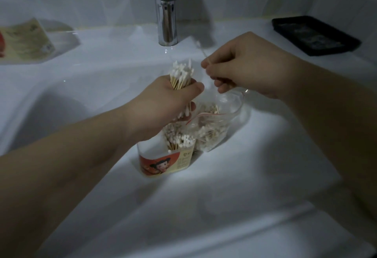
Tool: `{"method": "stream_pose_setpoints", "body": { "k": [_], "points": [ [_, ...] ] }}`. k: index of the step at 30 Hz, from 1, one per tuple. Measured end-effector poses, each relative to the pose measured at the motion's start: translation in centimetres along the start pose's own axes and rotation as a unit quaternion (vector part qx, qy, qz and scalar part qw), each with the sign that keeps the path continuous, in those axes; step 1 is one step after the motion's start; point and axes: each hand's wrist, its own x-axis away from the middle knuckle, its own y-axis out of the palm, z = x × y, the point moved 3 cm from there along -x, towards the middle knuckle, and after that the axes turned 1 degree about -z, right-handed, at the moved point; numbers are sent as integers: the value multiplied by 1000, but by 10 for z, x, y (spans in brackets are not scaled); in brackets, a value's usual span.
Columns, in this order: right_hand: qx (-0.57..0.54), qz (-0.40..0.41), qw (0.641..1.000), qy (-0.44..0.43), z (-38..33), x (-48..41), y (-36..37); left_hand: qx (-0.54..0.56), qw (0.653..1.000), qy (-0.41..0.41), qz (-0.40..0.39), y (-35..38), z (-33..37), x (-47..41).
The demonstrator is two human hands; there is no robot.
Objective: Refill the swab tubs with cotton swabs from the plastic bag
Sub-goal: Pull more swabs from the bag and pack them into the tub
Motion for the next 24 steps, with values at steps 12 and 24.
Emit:
{"method": "stream_pose_setpoints", "body": {
  "k": [12, 24],
  "points": [
    [68, -122, 989, -43, -6, 10, 26, 65, 997, -38, 17, -1, 0, -1],
    [246, -114, 952, -140, -14, 12, 34, 184, 980, -60, -51, 4, 4, 3]
  ]
}}
